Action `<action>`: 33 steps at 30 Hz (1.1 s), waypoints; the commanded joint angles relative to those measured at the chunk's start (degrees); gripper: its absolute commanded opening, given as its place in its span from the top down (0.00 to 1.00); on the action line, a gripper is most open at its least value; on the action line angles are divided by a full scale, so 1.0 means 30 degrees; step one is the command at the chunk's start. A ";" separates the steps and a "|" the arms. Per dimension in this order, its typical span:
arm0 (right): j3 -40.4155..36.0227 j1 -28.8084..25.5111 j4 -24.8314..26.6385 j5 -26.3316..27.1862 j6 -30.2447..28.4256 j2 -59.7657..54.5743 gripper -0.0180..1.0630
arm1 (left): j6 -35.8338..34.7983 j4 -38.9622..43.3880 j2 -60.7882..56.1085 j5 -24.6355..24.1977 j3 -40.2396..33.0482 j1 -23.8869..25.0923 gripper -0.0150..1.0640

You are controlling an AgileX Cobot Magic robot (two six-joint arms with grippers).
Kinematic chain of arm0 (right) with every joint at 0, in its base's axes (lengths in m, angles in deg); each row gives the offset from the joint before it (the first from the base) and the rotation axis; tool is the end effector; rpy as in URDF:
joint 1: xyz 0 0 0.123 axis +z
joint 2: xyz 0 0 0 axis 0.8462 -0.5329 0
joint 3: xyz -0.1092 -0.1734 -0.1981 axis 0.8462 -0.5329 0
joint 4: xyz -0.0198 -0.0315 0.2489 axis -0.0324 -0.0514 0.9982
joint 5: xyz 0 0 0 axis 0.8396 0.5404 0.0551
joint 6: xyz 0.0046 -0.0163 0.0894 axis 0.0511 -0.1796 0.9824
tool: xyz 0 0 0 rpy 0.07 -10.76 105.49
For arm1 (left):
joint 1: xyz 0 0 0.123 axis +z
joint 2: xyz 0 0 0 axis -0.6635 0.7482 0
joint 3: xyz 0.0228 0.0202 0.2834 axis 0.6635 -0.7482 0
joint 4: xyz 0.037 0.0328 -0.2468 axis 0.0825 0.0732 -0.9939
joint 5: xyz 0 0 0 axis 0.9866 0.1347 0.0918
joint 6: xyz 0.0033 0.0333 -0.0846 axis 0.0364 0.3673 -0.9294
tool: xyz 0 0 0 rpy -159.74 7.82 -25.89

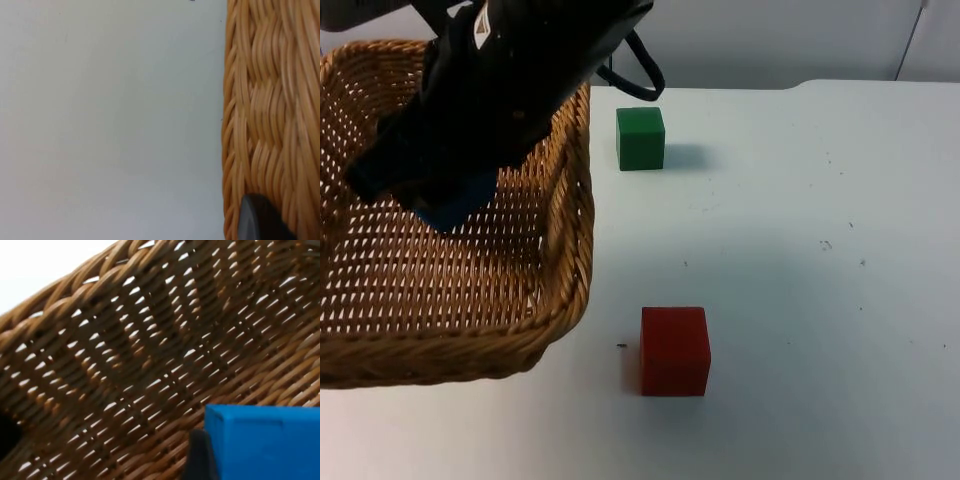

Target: Pick up the basket with the left hand and place the blue cube into the basket with the right hand.

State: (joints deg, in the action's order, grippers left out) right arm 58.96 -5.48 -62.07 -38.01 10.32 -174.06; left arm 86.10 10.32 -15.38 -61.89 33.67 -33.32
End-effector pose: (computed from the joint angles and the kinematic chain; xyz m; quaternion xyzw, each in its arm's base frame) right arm 0.2928 0.3828 0.1988 -0.4531 0.8258 0.1464 0.3022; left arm 0.2058 -0.0165 0.2066 -0.0570 0.9484 -0.2502 0.1861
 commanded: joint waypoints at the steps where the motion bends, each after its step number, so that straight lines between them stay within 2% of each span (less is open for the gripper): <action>1: 0.0223 0.0097 -0.0088 0.0064 -0.0148 -0.0042 0.32 | -0.0057 -0.0701 -0.0065 -0.0146 -0.0008 0.0042 0.99; 5: 0.0223 0.0097 -0.0233 0.0100 -0.0148 0.0261 0.26 | -0.0057 -0.0701 -0.0065 -0.0146 -0.0008 0.0042 0.99; 11: 0.0223 0.0097 -0.0608 -0.0324 -0.0098 0.1150 0.26 | -0.0057 -0.0741 -0.0065 -0.0141 -0.0008 0.0042 0.99; 17: 0.0181 0.0097 -0.1255 -0.0821 -0.0068 0.3681 0.27 | -0.0011 -0.0736 -0.0065 0.0045 0.0026 0.0042 0.99; 22: 0.0181 0.0097 -0.2566 -0.0767 0.0432 0.7012 0.29 | 0.0147 -0.0689 0.0338 0.0373 0.0447 0.0042 0.99; 25: 0.0181 0.0097 -0.2602 -0.1085 0.0397 0.8182 0.29 | 0.0350 -0.0652 0.0994 0.0410 0.0959 0.0042 0.99; 29: -0.0516 0.0097 -0.2893 -0.1042 0.0351 1.0089 0.29 | 0.0780 -0.0659 0.2122 0.0677 0.1692 0.0042 0.99; 33: -0.3104 0.0097 -0.3158 -0.0657 0.0426 1.3257 0.30 | 0.1385 -0.0733 0.4206 0.1538 0.2472 0.0042 0.99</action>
State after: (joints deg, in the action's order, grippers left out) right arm 53.27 -5.35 -70.84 -40.87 11.33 -138.70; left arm 88.94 10.03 -5.07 -58.83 39.81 -33.32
